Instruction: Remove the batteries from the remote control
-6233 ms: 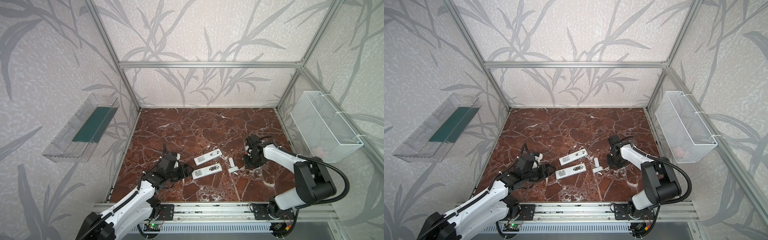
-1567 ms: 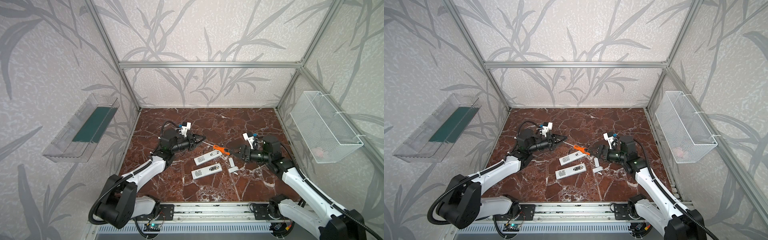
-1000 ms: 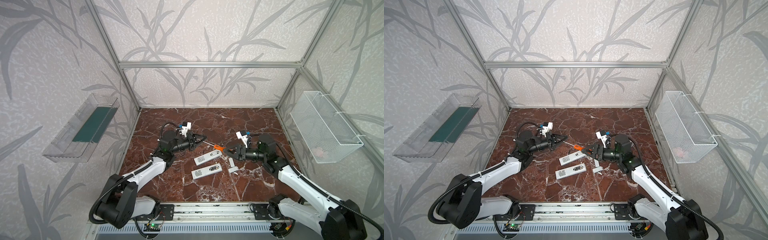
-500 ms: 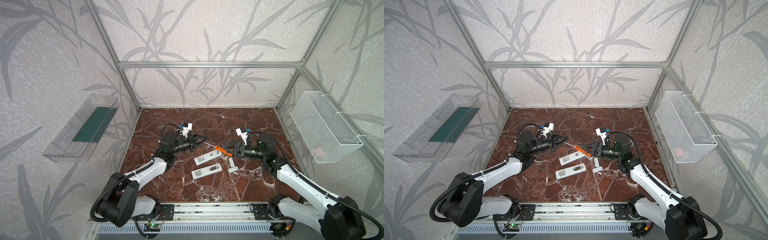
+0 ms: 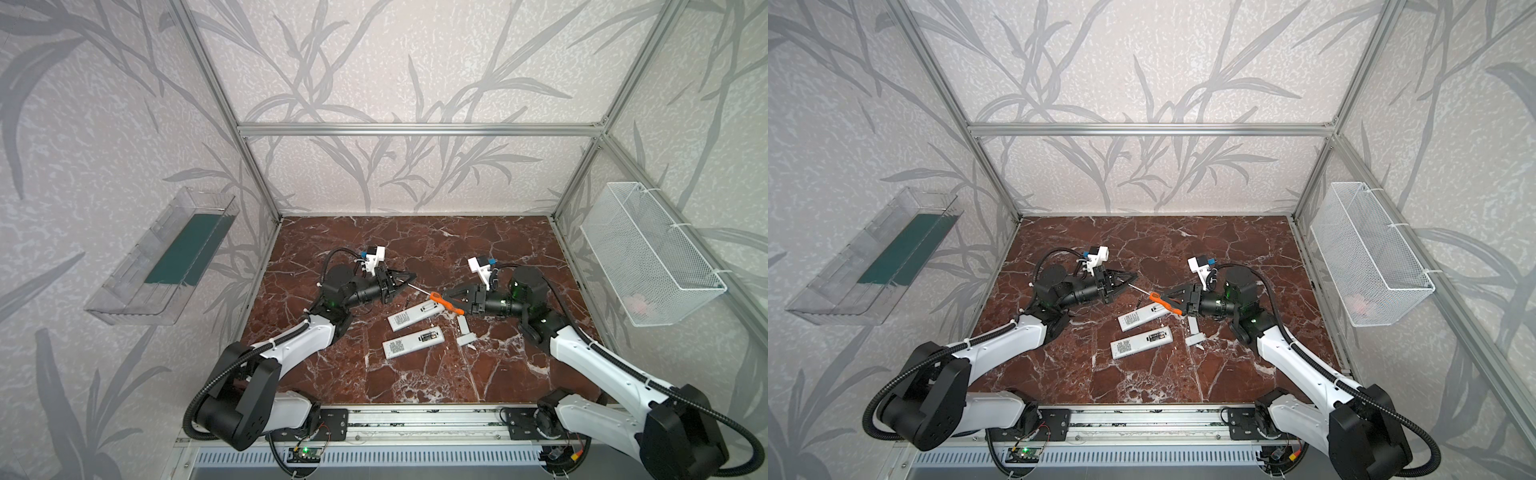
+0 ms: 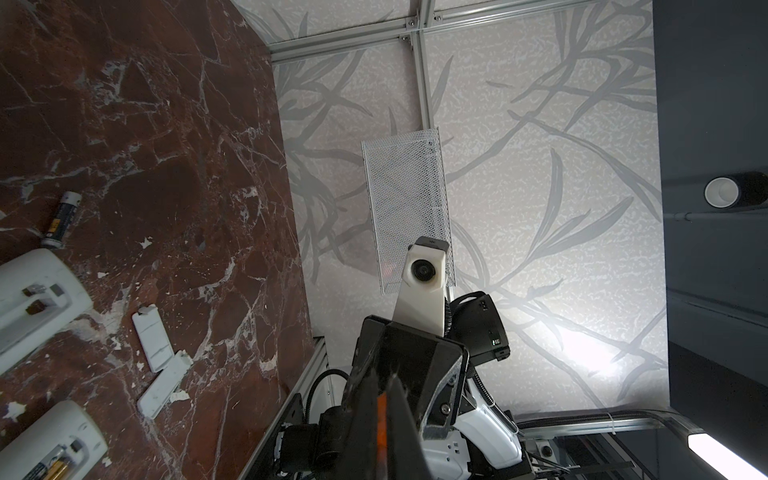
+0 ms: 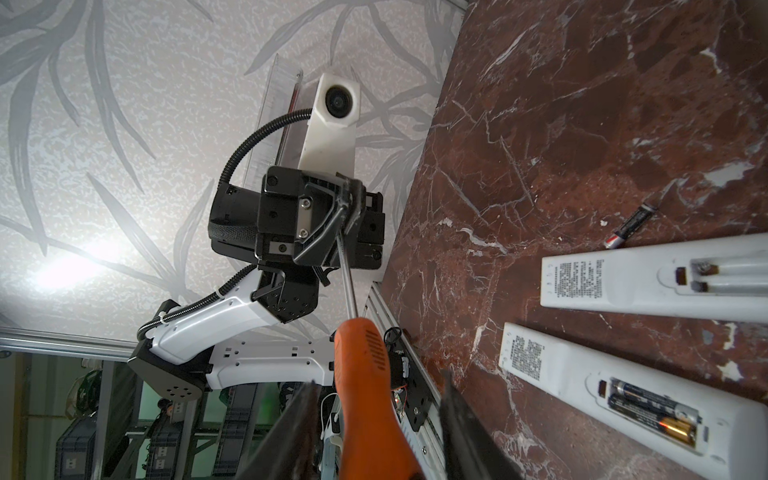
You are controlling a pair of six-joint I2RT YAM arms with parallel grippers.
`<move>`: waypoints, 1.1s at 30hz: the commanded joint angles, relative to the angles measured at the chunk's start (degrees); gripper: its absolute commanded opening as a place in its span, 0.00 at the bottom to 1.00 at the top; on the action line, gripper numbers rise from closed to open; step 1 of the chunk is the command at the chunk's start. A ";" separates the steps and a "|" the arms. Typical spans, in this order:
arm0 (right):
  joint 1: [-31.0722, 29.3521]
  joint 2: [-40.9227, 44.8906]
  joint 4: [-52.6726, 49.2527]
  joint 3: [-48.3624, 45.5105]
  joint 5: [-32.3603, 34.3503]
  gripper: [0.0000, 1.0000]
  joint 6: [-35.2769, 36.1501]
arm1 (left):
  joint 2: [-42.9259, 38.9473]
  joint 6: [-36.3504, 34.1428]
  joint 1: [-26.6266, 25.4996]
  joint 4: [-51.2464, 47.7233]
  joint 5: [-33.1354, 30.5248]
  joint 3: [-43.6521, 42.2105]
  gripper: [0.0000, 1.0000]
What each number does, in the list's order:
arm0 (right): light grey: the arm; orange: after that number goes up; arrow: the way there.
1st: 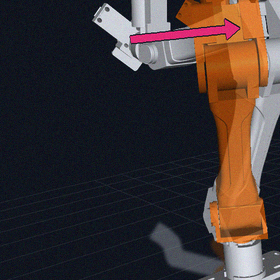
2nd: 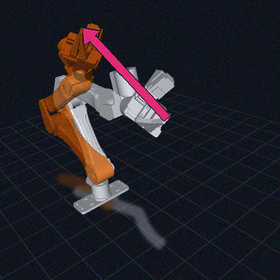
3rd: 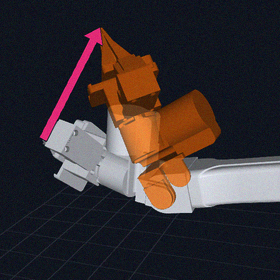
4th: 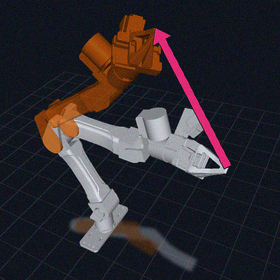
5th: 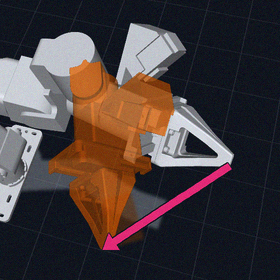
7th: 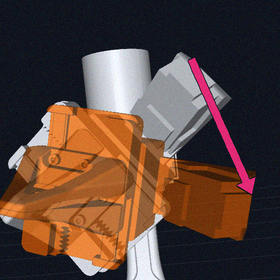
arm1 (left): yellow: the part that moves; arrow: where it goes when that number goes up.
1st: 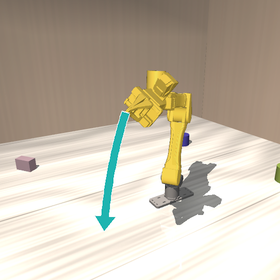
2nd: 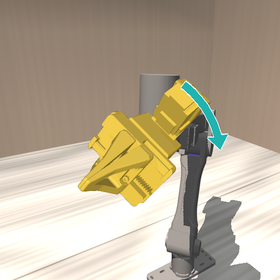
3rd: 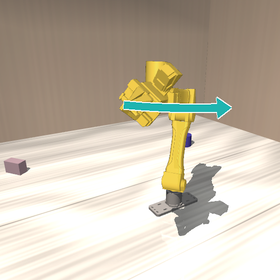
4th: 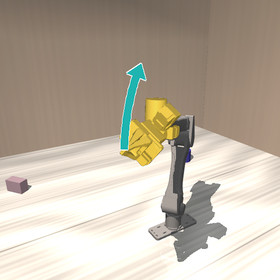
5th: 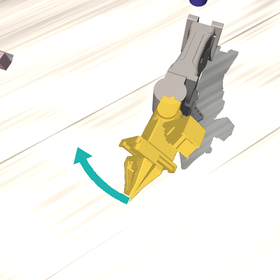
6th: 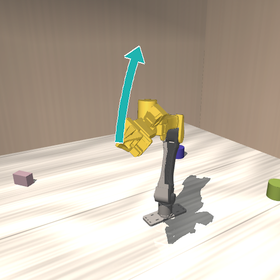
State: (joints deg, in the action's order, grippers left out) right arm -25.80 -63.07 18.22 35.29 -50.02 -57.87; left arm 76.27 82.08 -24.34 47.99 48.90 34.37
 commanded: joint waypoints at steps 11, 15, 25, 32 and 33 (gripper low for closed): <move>-0.78 1.08 -1.05 1.57 -0.29 0.34 1.75 | -1.29 -0.66 -0.19 -0.75 -0.18 0.00 0.00; -0.78 1.59 -1.60 1.45 0.87 0.23 2.04 | -1.63 -0.81 -0.18 -1.12 -0.12 -0.09 0.00; 0.78 3.92 -10.56 3.08 3.16 0.15 6.55 | -3.93 -5.31 1.17 -9.12 2.16 0.59 0.19; 4.01 -0.25 -51.32 14.70 7.89 0.11 31.12 | -15.53 -46.02 2.67 -71.80 -12.70 11.41 0.58; 4.04 -1.75 -54.74 15.72 7.20 0.09 33.73 | -16.19 -49.77 2.71 -76.23 -14.99 12.17 0.59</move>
State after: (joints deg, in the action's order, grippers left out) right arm -21.89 -61.82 -17.65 47.86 -43.11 -37.32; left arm 63.26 53.39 -21.78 -0.40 42.30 42.11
